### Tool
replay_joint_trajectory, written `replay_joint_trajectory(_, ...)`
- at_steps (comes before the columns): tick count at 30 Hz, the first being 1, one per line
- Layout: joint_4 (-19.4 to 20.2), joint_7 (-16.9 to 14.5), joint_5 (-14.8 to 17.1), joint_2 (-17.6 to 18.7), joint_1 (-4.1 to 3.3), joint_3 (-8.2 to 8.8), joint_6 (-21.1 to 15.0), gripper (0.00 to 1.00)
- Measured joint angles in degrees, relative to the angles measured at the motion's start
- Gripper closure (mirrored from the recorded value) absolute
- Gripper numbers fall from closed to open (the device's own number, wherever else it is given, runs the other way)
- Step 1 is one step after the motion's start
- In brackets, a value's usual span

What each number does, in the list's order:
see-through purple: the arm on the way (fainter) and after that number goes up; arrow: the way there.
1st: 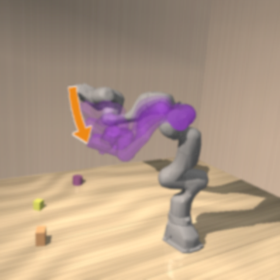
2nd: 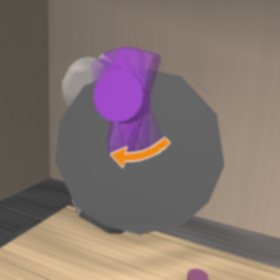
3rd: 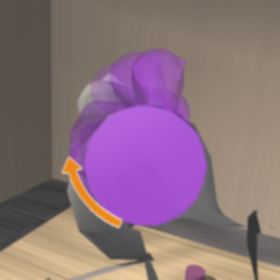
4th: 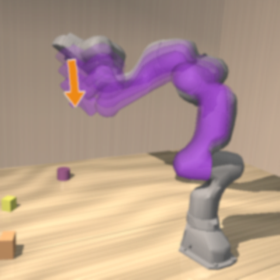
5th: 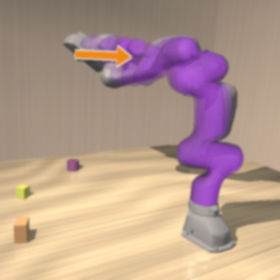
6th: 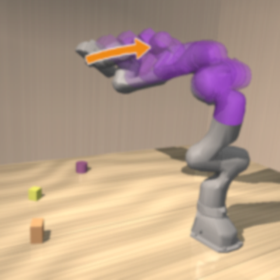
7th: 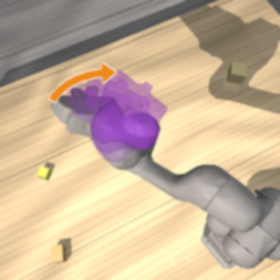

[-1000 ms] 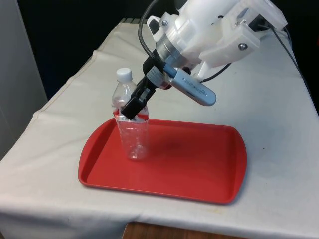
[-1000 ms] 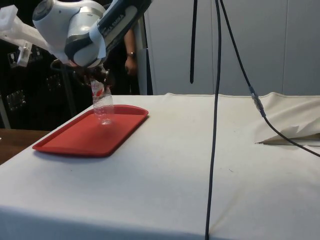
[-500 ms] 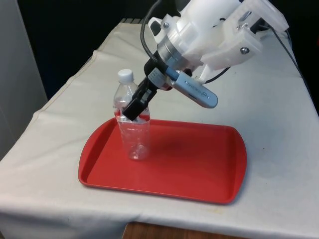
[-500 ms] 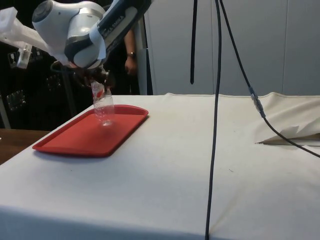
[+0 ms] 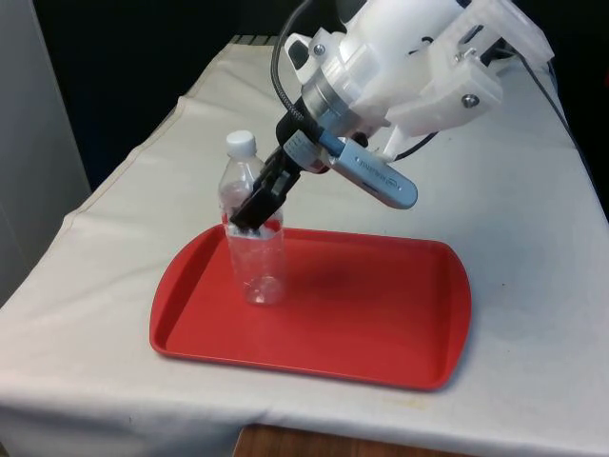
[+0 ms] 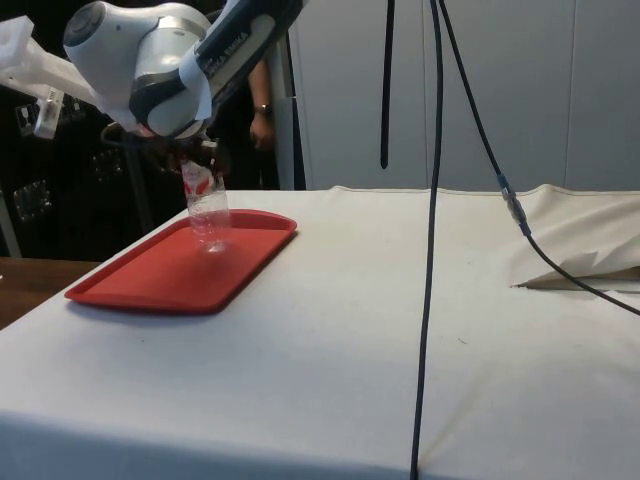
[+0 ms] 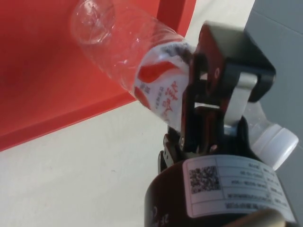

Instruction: Place the bottle upright on the tray.

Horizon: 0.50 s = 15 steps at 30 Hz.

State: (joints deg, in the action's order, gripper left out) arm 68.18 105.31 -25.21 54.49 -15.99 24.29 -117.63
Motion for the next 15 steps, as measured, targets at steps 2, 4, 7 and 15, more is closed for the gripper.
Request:
replay_joint_trajectory(2, 0.0, 0.0, 0.0, 0.0, 0.0, 0.0, 0.17, 0.4)
replay_joint_trajectory(4, 0.0, 0.0, 0.0, 0.0, 0.0, -0.06, 0.23, 0.19)
replay_joint_trajectory(7, 0.0, 0.0, 0.0, 0.0, 0.0, -0.06, 0.29, 0.01)
replay_joint_trajectory(15, -0.06, 0.0, 0.0, 0.0, 0.0, -0.17, 0.4, 0.0)
